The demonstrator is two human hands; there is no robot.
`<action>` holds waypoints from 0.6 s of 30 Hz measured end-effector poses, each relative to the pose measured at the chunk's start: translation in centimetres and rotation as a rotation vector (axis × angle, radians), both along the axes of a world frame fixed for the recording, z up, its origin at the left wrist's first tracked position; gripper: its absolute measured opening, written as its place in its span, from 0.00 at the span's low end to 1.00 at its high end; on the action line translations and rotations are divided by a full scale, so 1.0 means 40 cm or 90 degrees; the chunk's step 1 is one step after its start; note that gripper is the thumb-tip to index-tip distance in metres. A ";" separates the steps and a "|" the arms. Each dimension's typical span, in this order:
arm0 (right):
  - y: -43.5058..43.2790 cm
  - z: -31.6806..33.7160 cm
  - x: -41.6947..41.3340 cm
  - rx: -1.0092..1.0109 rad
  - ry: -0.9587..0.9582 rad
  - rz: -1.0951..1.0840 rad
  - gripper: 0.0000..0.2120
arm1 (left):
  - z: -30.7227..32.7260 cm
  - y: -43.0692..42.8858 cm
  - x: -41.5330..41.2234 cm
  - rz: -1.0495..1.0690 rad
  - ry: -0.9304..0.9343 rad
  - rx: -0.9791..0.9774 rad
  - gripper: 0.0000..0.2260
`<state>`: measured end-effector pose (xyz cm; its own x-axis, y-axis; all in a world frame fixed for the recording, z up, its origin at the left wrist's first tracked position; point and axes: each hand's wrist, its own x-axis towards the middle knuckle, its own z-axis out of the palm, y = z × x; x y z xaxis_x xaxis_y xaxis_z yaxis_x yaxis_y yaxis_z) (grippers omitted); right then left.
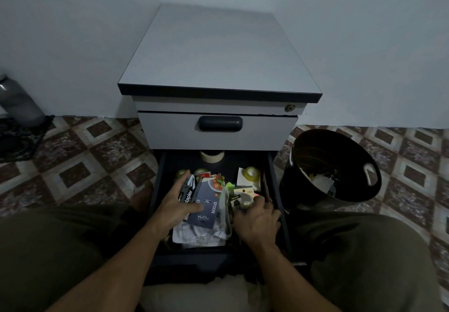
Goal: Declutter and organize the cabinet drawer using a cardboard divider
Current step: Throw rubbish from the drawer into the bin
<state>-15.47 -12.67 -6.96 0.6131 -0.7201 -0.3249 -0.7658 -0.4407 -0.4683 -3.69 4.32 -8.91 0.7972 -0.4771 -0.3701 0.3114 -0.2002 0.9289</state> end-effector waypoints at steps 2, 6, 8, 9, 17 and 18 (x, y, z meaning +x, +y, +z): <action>-0.005 -0.004 0.000 0.018 0.009 -0.024 0.31 | 0.002 -0.003 -0.001 -0.003 0.004 -0.002 0.45; -0.009 -0.010 -0.001 0.022 0.009 0.062 0.30 | -0.004 -0.002 0.000 0.001 0.013 -0.004 0.45; -0.008 -0.012 -0.001 0.052 0.010 0.084 0.33 | -0.008 -0.002 0.003 0.002 0.013 -0.006 0.46; -0.010 -0.012 -0.002 0.061 0.010 0.089 0.34 | -0.010 -0.001 0.005 0.003 0.012 -0.005 0.46; -0.064 -0.023 -0.004 0.078 -0.002 0.092 0.40 | -0.004 0.018 0.020 0.043 -0.006 0.008 0.46; -0.061 -0.027 -0.004 0.074 0.001 0.100 0.41 | -0.004 0.020 0.020 0.043 -0.005 0.009 0.46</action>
<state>-15.63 -15.13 -8.02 0.7151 -0.5725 -0.4011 -0.6919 -0.4980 -0.5227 -2.89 5.13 -9.06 0.8301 -0.4174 -0.3698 0.3168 -0.1927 0.9287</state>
